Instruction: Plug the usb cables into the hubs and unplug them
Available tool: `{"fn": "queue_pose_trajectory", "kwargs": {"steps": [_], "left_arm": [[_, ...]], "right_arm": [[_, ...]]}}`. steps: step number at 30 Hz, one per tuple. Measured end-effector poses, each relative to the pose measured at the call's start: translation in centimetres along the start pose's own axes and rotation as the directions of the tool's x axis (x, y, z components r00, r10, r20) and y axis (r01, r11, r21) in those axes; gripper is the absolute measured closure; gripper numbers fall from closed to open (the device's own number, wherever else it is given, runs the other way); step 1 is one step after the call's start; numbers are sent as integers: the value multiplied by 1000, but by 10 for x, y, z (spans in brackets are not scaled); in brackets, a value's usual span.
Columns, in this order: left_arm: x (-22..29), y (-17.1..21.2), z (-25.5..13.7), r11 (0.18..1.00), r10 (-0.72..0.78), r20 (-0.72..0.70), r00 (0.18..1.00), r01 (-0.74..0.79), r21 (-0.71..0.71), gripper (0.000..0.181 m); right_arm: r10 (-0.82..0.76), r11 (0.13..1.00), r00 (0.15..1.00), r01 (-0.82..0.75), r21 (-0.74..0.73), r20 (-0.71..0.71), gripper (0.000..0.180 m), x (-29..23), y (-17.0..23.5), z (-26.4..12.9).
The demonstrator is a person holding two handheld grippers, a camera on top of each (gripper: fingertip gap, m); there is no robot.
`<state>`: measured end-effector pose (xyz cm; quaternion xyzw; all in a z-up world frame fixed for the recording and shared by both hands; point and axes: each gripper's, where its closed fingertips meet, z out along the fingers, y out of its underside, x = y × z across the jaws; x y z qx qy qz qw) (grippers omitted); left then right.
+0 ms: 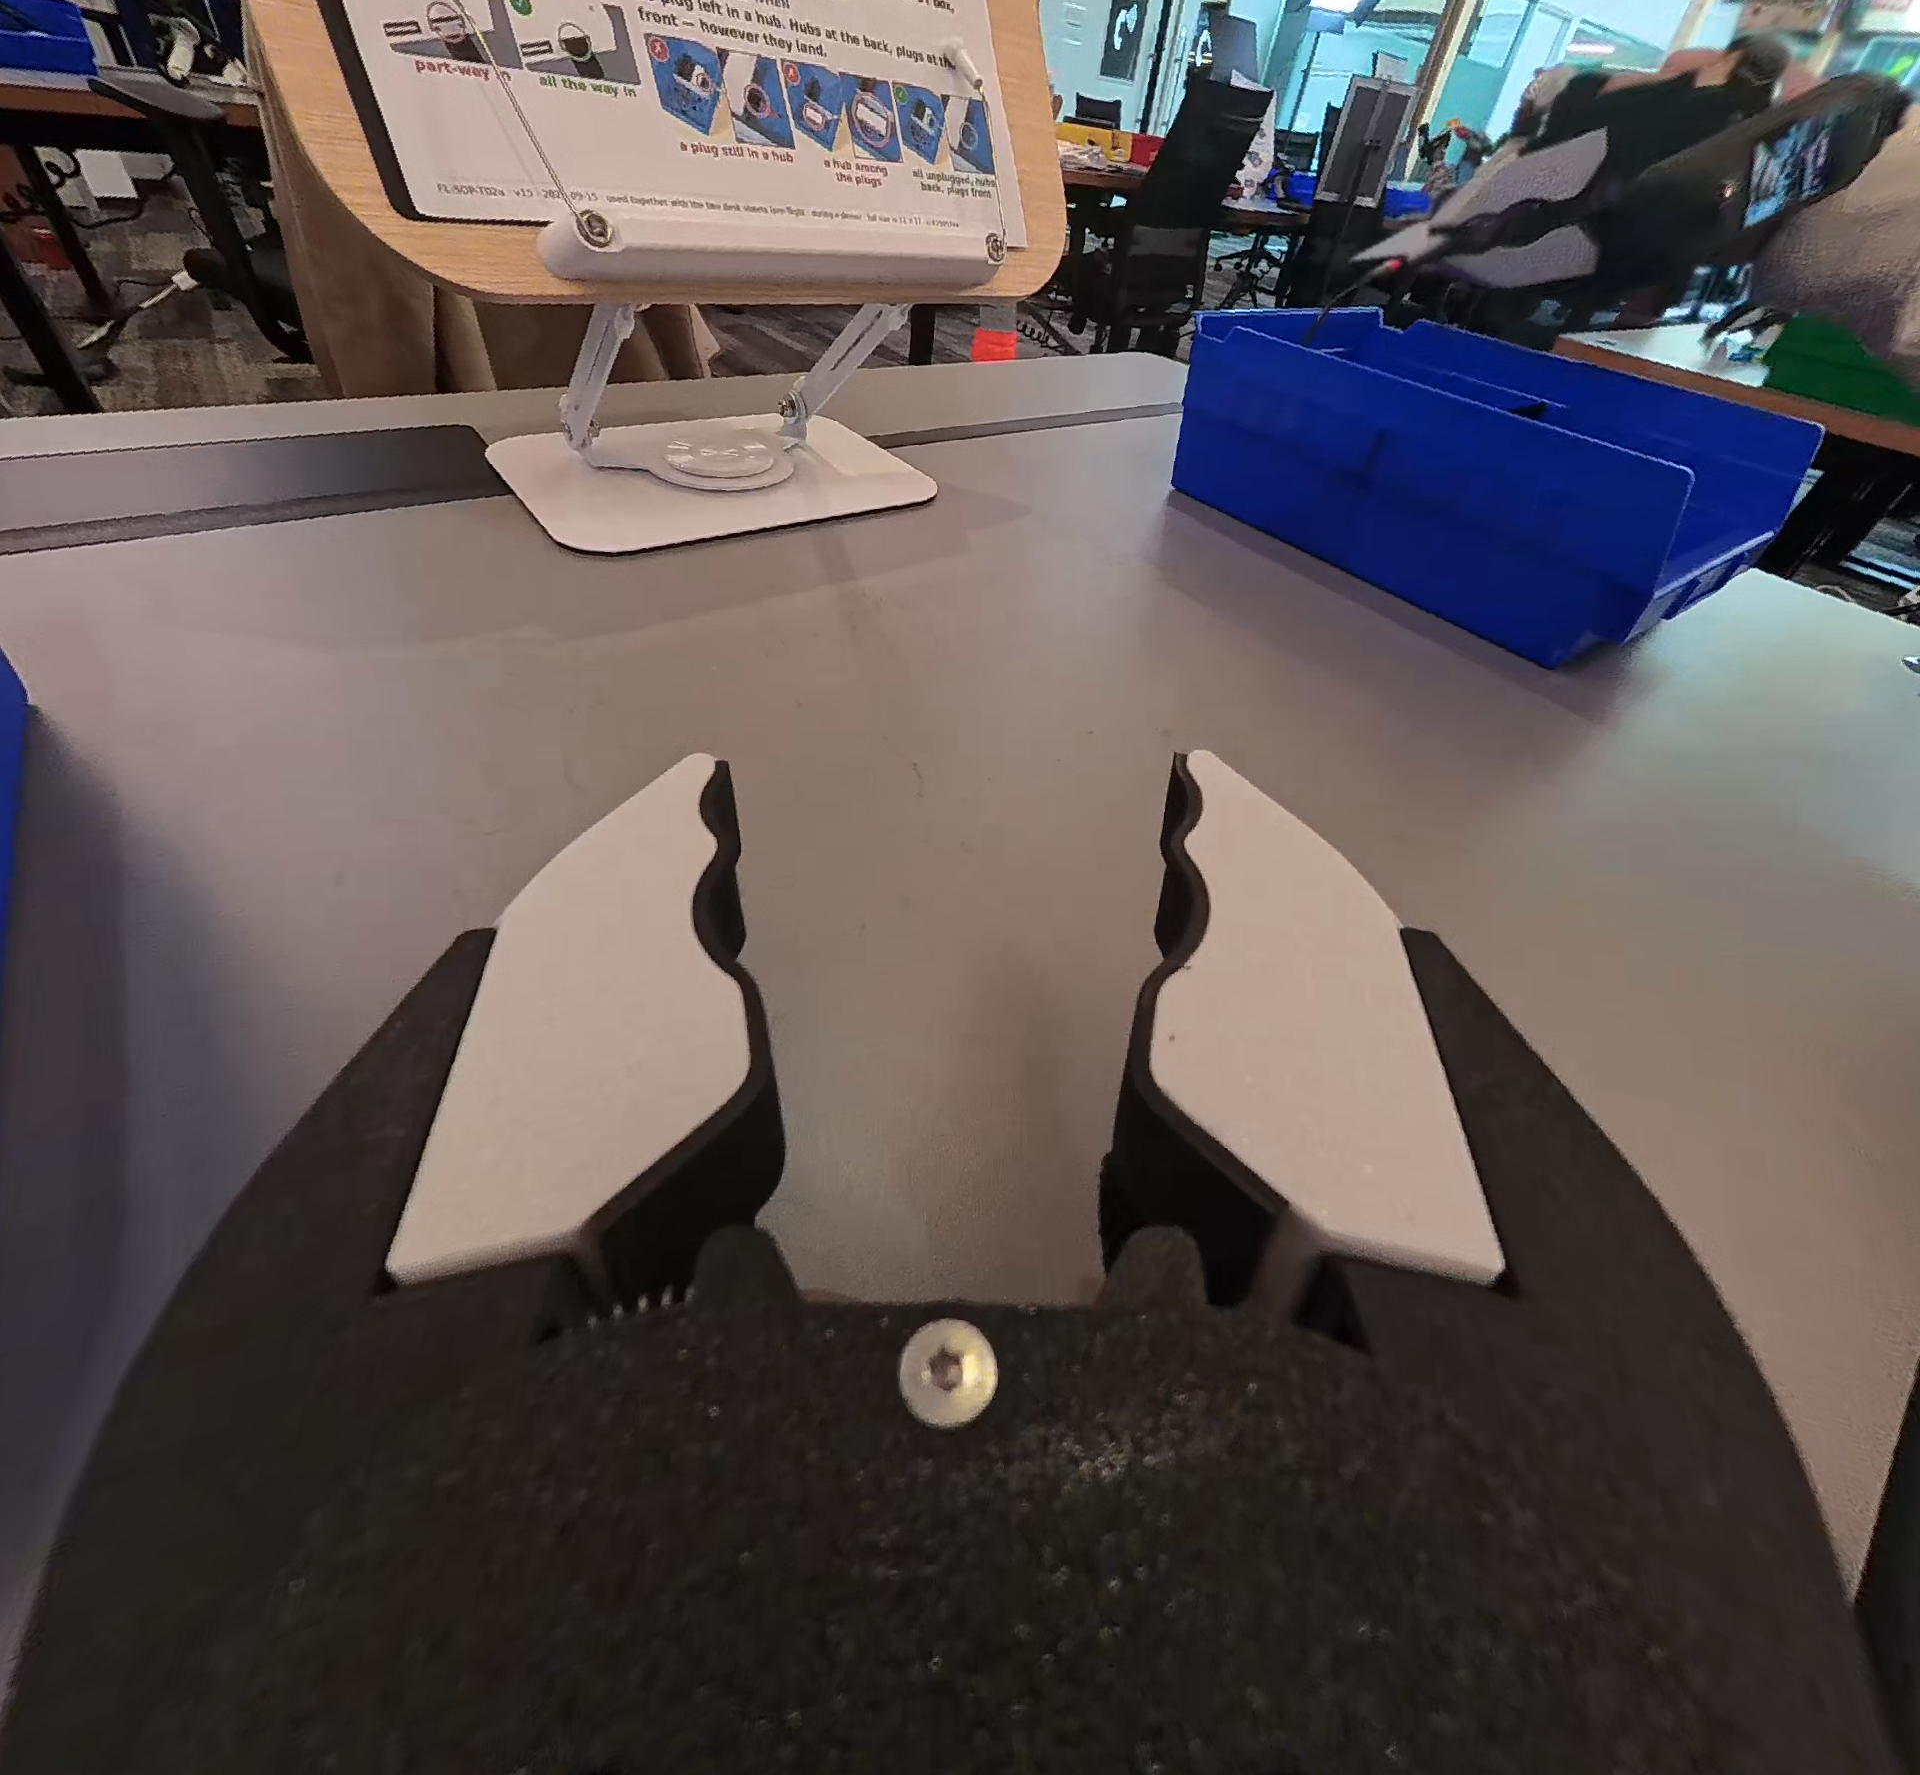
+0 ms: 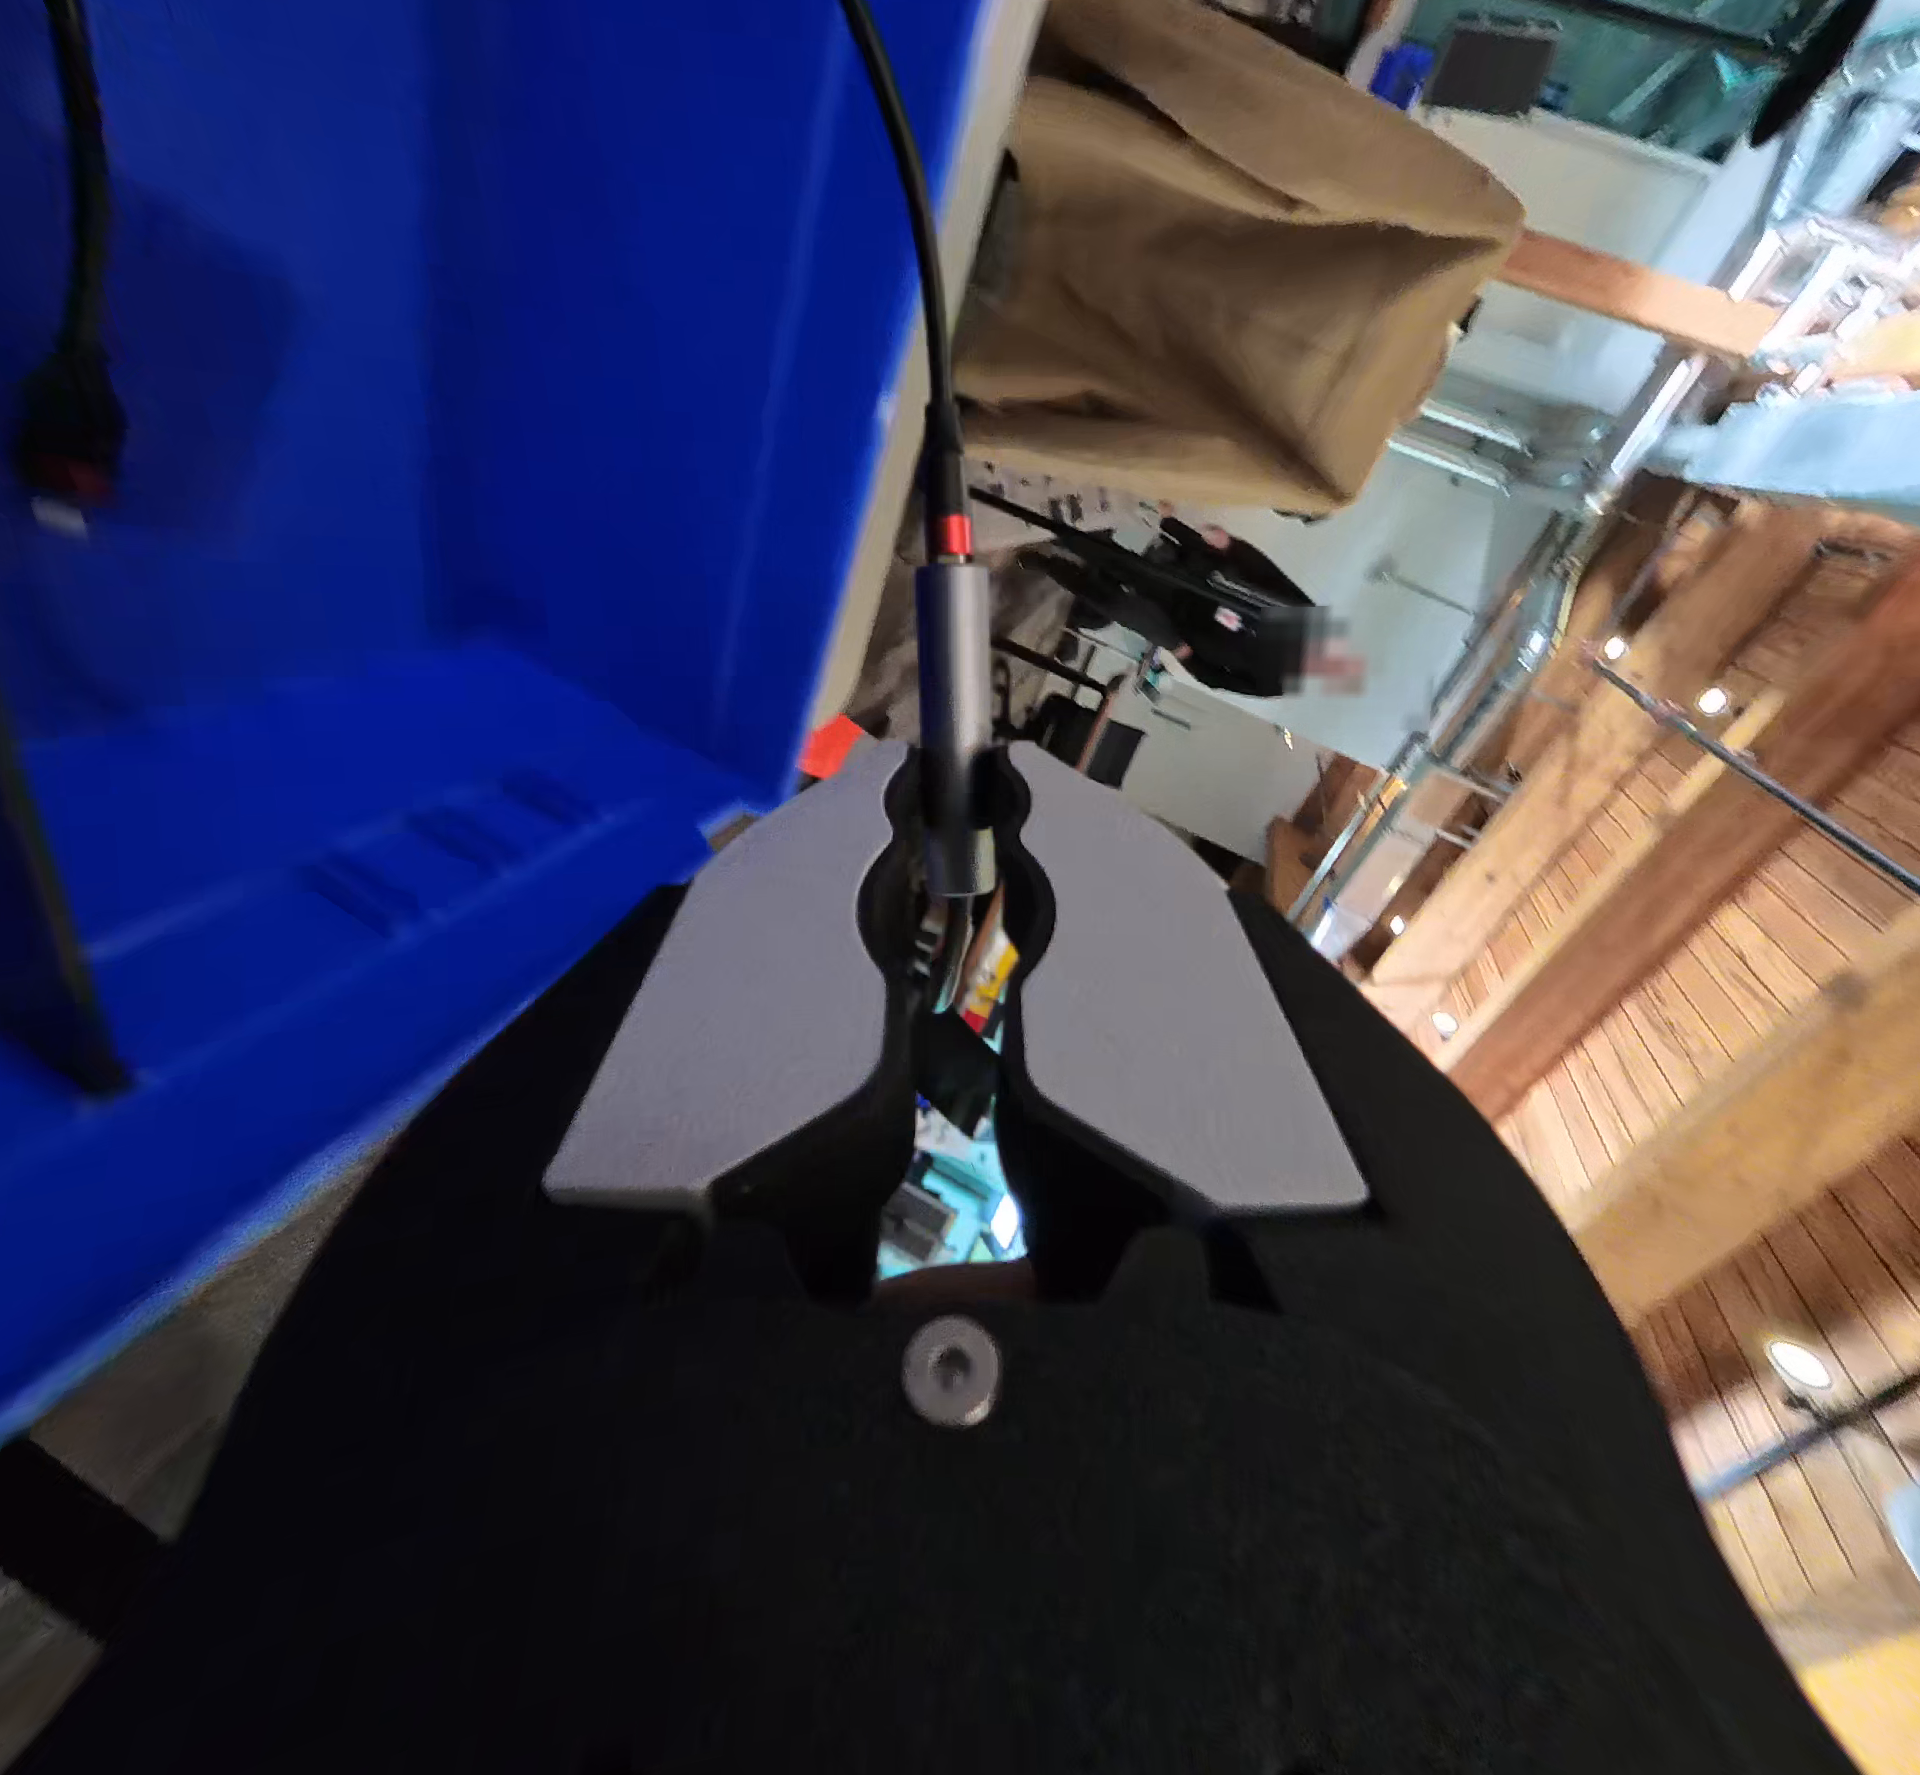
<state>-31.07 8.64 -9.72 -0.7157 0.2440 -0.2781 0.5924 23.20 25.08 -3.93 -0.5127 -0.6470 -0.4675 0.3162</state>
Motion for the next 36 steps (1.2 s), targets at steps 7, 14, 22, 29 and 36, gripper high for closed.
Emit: {"fn": "queue_pose_trajectory", "kwargs": {"steps": [7,14,22,29,36], "left_arm": [[3,3,3,999,30,-1,1000,-30,-23,101],[7,5,4,998,57,-7,998,-57,-35,98],[4,5,4,998,53,10,999,-52,-33,96],[-3,3,3,1000,7,35,999,-7,-20,97],[-13,-1,-2,1000,3,87,996,-4,7,101]], "right_arm": [[54,993,967,-78,86,251,167,-61,-34,27],[120,985,817,-171,38,564,165,-95,-39,32],[241,957,627,-282,-73,740,159,-108,-41,25],[415,882,526,-431,-188,742,149,-110,-32,5],[654,646,517,-762,-51,552,135,-29,-57,-74]]}}
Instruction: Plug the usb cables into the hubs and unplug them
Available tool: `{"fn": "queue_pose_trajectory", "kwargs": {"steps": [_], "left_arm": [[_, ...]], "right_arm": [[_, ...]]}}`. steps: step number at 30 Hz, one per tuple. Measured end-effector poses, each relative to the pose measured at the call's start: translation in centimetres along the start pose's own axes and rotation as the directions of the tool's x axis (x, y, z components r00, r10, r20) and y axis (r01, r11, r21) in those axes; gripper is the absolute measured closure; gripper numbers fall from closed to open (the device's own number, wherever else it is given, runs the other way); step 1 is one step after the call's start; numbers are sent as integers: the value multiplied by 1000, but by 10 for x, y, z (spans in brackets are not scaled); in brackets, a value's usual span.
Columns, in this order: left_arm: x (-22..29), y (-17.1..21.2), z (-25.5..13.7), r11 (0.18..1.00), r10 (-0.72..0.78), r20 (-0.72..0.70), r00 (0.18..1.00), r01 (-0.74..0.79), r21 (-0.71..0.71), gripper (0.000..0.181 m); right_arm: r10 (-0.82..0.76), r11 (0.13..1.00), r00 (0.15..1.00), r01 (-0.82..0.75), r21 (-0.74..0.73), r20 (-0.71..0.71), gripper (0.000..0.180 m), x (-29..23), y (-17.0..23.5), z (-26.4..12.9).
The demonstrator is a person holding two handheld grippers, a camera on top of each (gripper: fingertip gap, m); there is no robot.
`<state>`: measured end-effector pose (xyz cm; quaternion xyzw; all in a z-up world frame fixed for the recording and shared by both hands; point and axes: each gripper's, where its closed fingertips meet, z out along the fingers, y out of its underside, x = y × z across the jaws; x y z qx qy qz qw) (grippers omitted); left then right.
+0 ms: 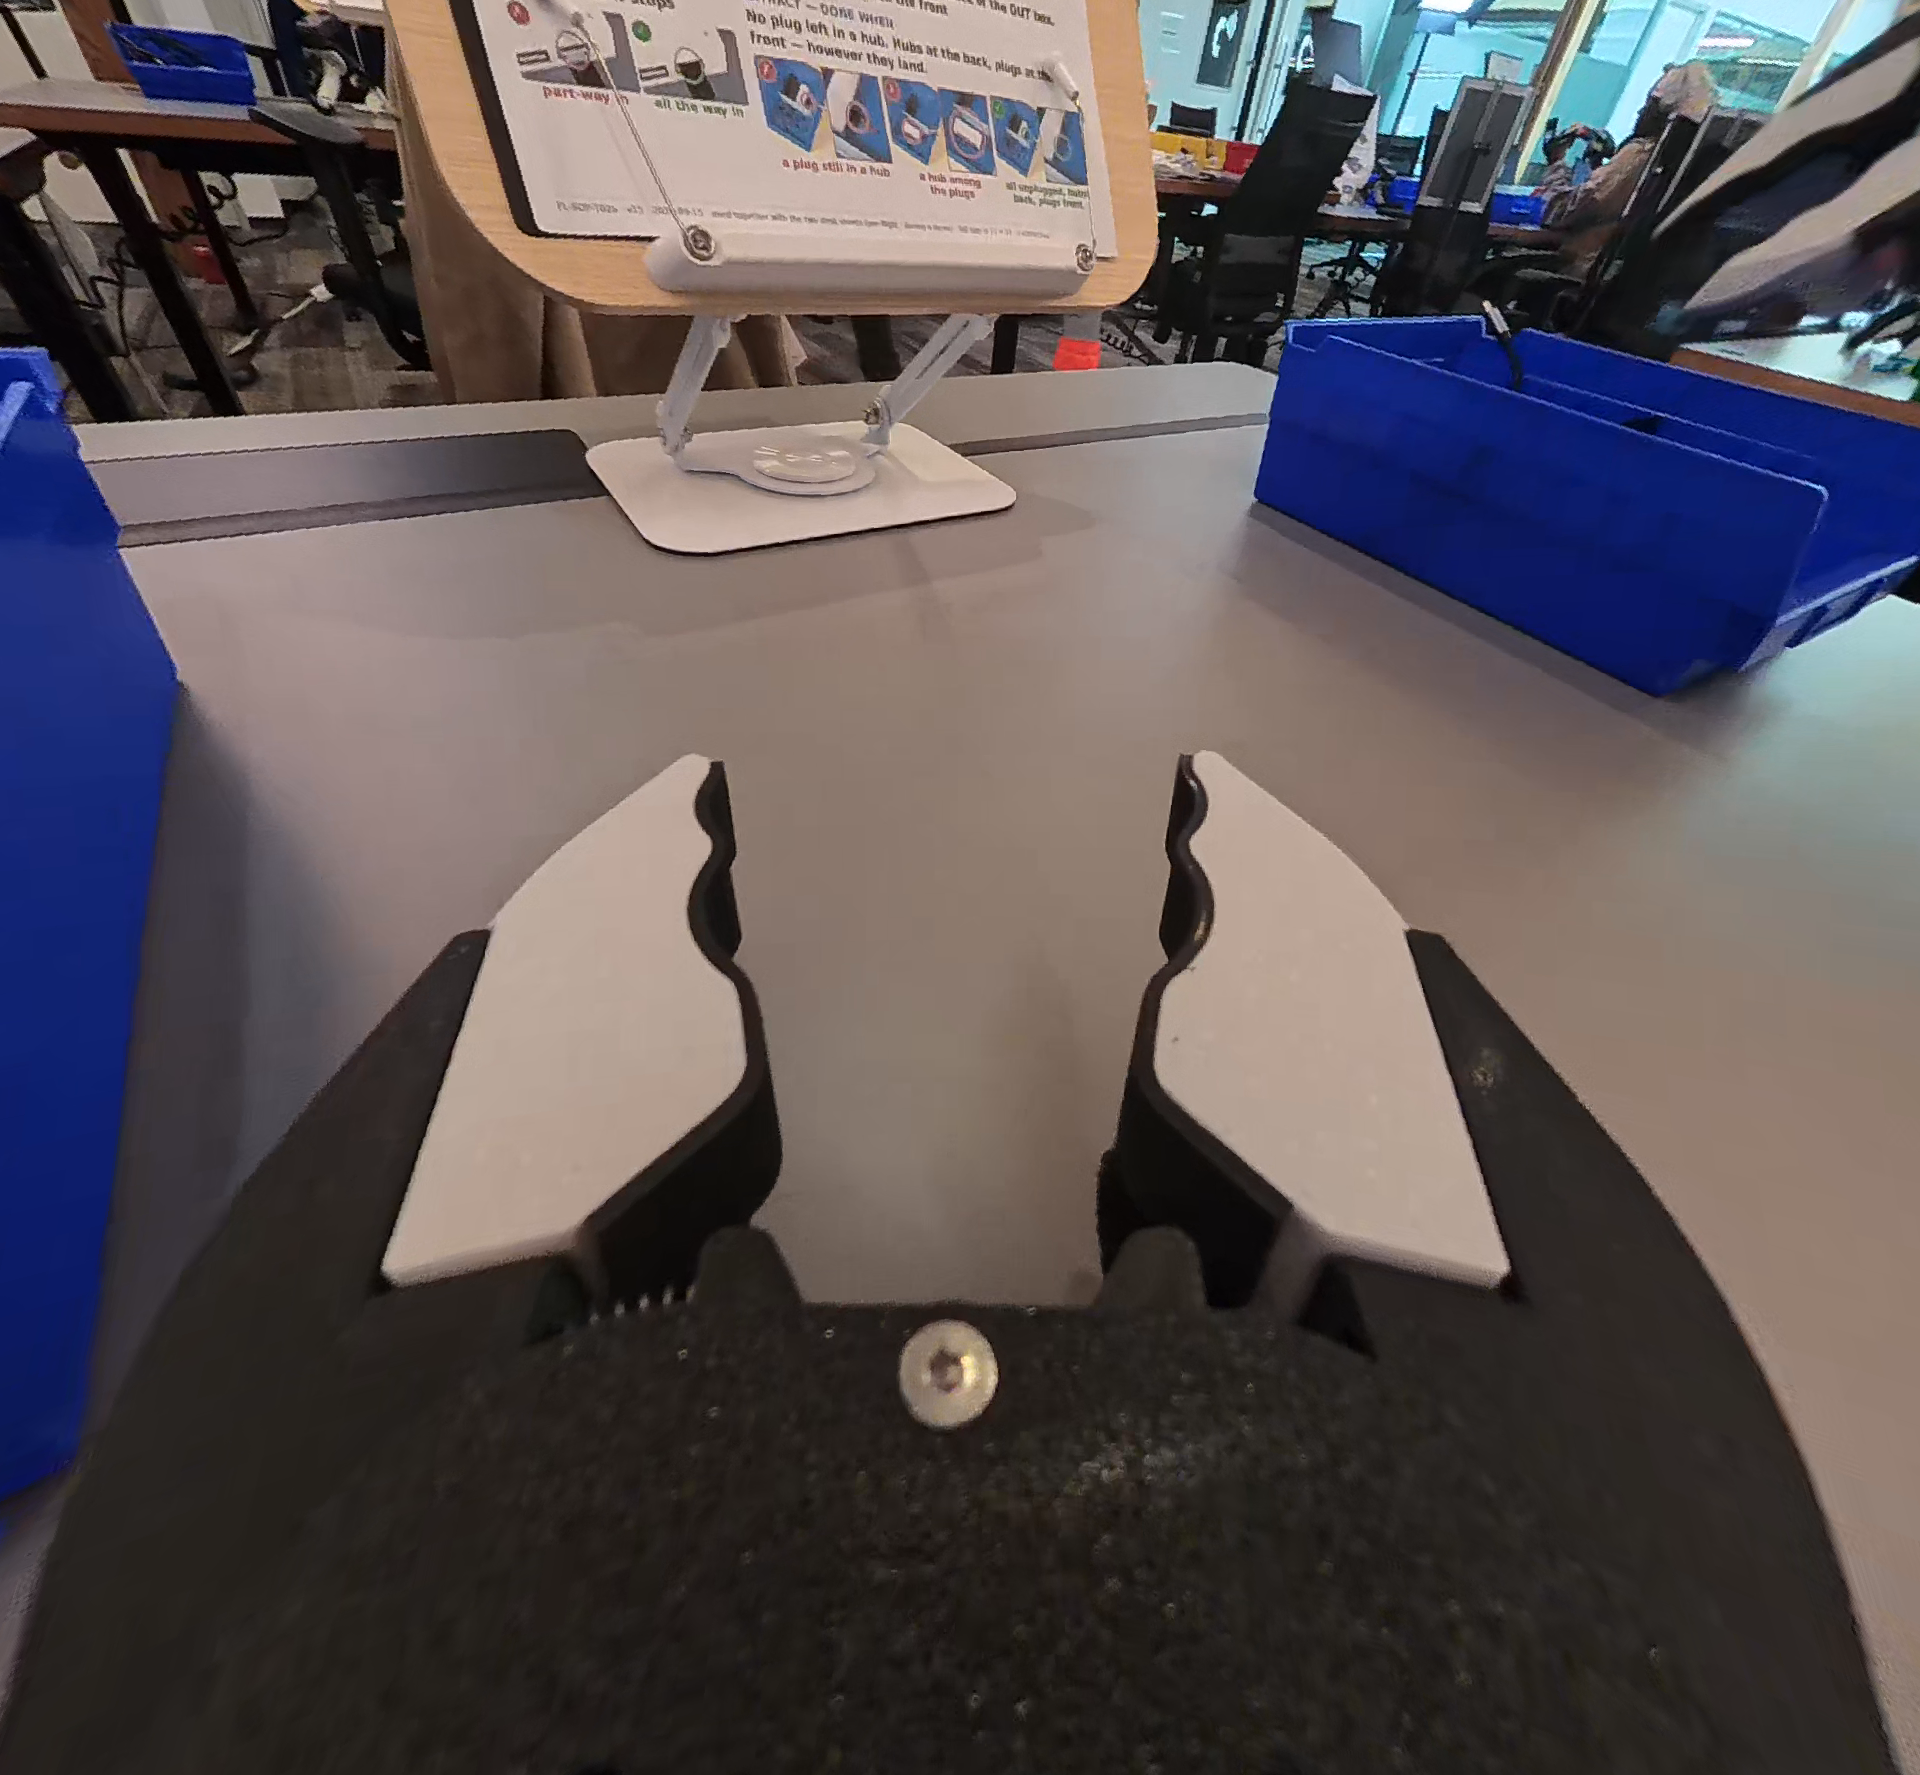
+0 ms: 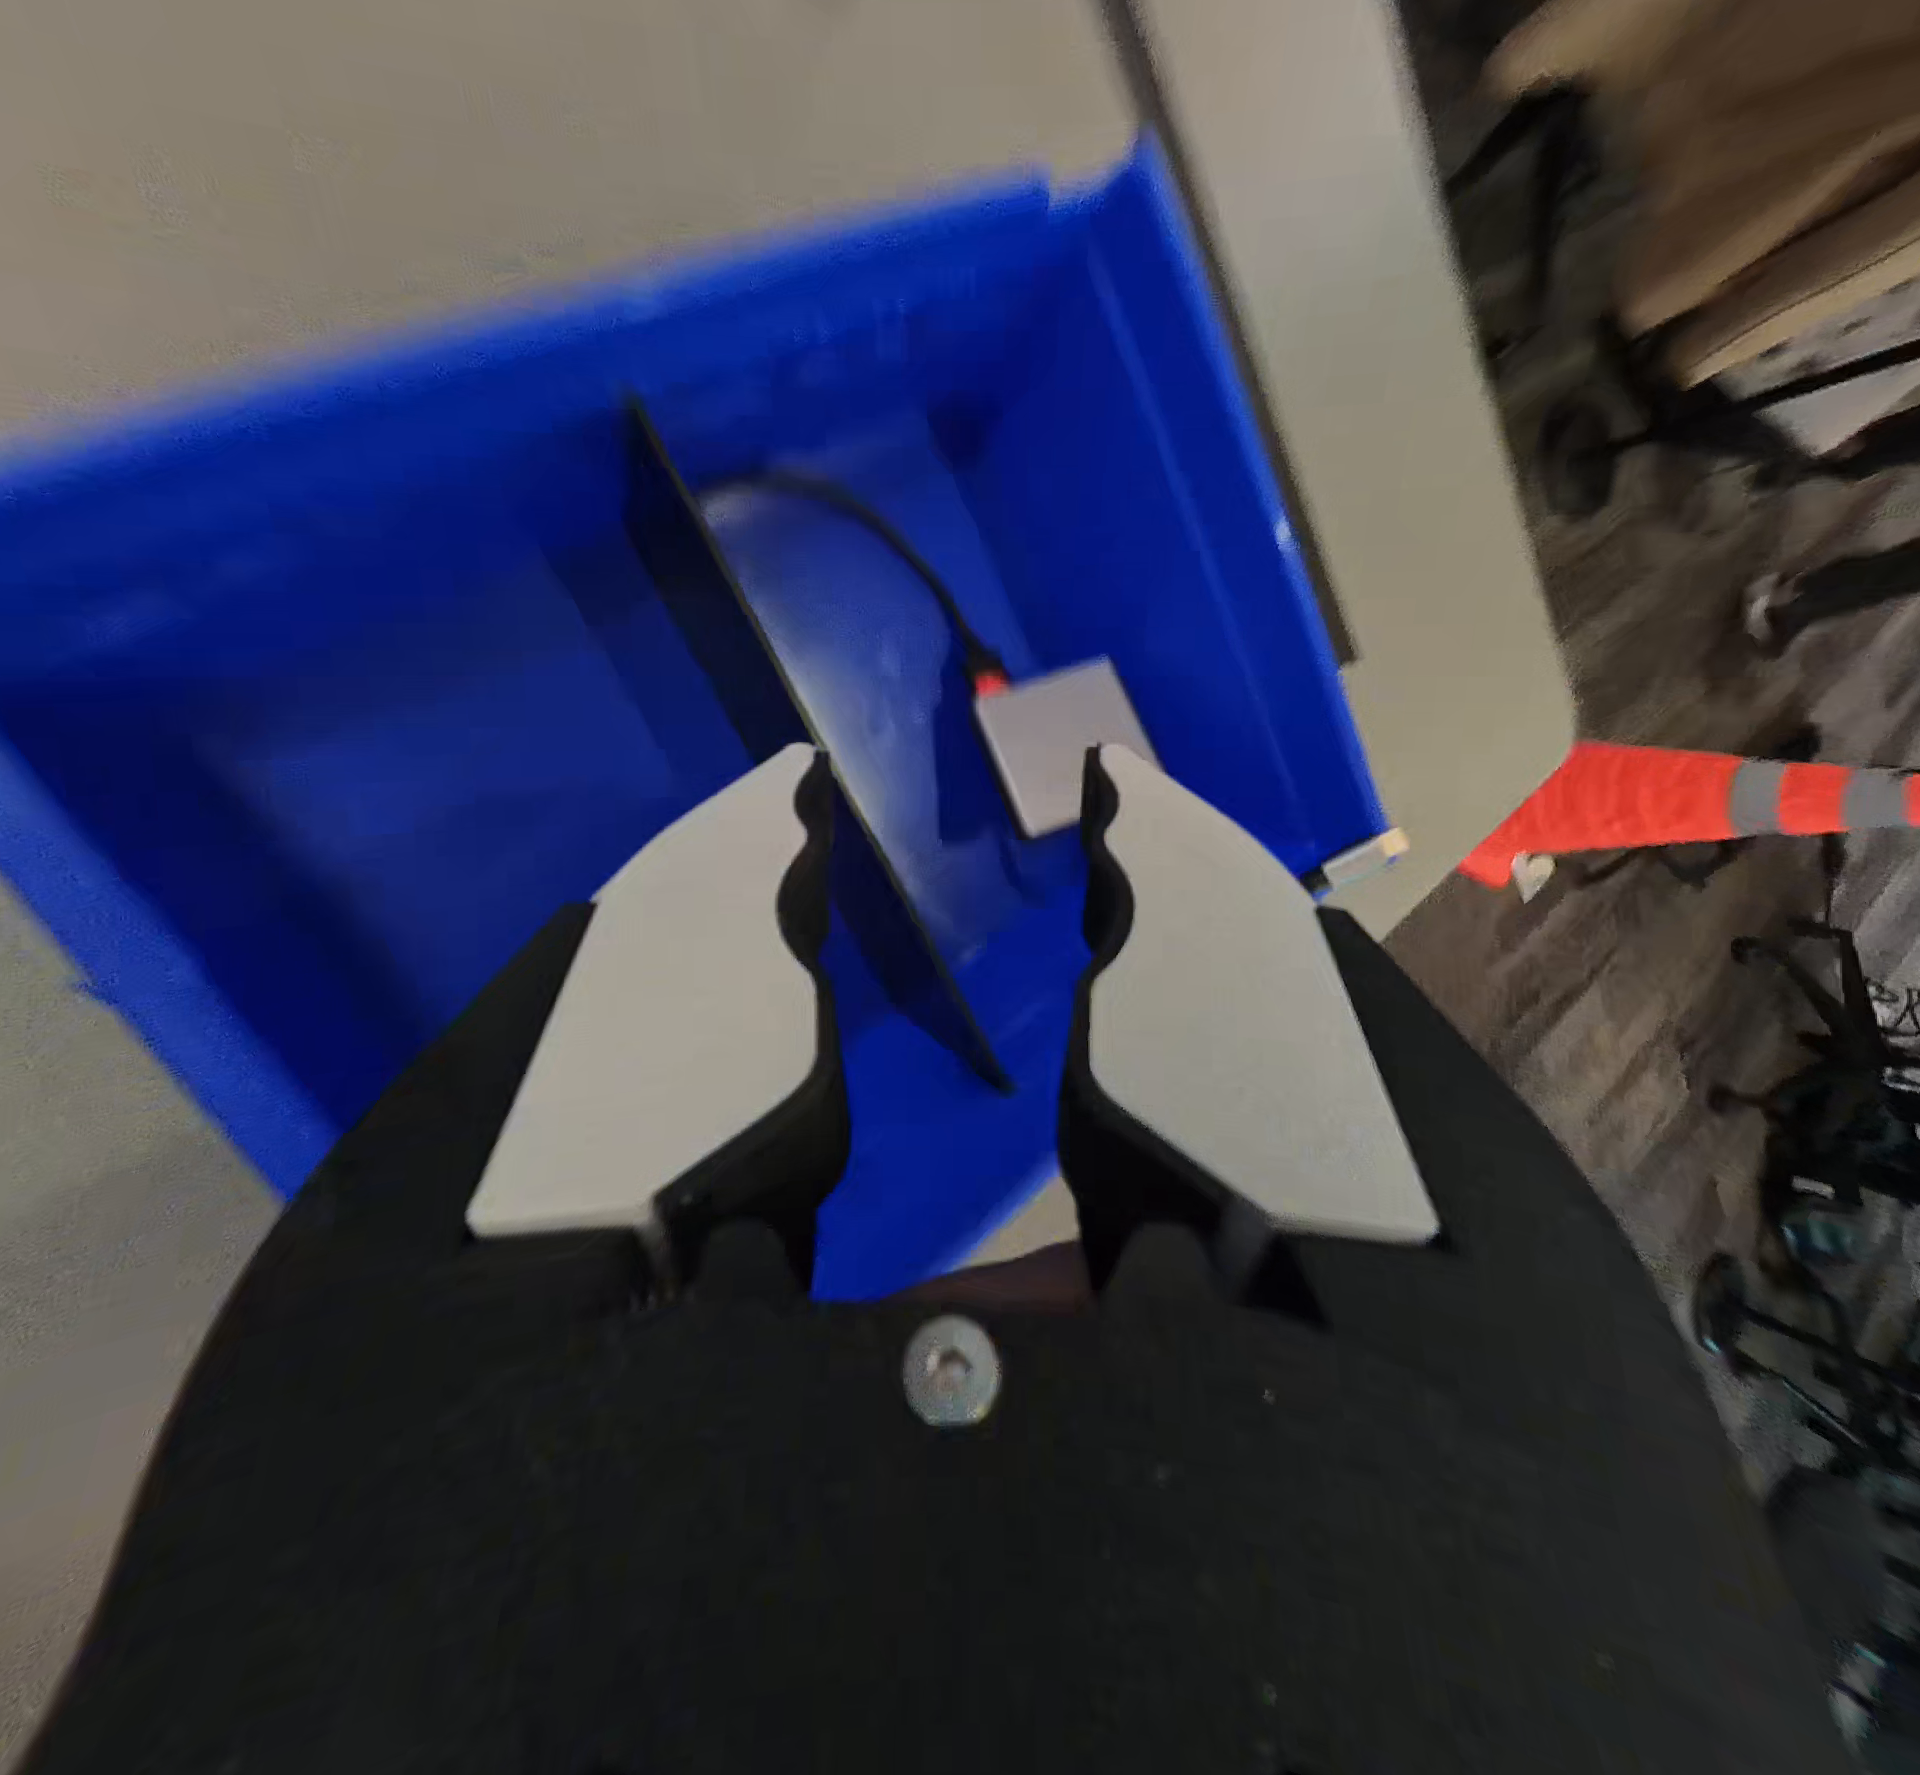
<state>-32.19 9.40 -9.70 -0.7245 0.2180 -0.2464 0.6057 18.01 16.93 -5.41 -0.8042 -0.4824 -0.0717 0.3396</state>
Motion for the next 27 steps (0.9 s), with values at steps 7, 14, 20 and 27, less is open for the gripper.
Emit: {"fn": "queue_pose_trajectory", "kwargs": {"steps": [7,14,20,27], "left_arm": [[7,0,-1,999,38,17,999,-38,7,96],[21,2,-6,1000,-10,2,1000,10,-2,101],[22,4,-10,999,-30,-2,1000,30,-18,104],[25,7,-9,999,-18,-8,1000,17,-48,106]], "right_arm": [[350,723,927,-361,589,139,131,-142,-152,-65],[448,617,818,-574,537,360,126,-265,-214,18],[513,541,809,-564,624,287,129,-255,-213,45],[452,491,859,-465,737,240,129,-248,-225,34]]}}
